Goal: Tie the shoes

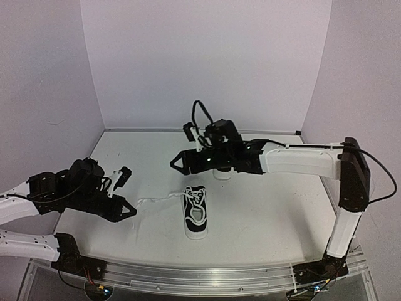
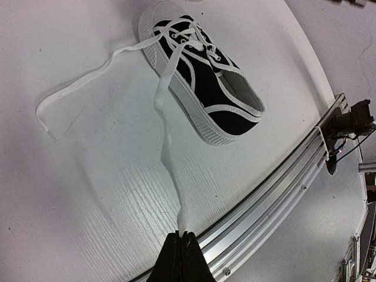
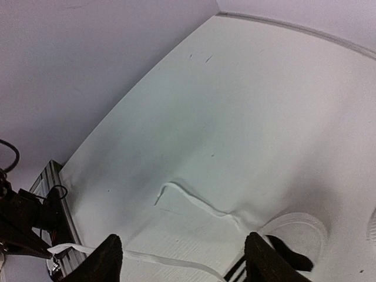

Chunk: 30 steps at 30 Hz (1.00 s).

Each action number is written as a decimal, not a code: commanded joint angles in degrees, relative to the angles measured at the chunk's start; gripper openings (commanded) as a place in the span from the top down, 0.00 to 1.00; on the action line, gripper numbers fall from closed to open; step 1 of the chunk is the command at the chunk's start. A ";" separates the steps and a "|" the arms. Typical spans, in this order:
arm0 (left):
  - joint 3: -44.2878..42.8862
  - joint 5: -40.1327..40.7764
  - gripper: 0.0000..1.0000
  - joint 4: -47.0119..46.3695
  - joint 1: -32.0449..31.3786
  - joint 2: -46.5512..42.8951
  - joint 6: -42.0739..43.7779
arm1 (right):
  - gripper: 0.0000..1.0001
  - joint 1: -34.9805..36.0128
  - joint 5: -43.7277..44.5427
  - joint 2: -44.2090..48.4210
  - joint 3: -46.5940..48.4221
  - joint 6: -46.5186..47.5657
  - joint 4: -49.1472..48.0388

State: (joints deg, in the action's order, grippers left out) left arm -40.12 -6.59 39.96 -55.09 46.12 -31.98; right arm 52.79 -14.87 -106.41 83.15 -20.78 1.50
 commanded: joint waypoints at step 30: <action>-11.20 6.69 1.00 -28.97 1.92 24.13 -4.31 | 1.00 -3.32 -7.86 -4.81 -1.94 6.53 6.40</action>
State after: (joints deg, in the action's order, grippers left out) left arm -46.33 -4.78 18.50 -54.66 67.88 -31.71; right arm 49.64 -20.67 -117.32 83.34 -16.51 10.30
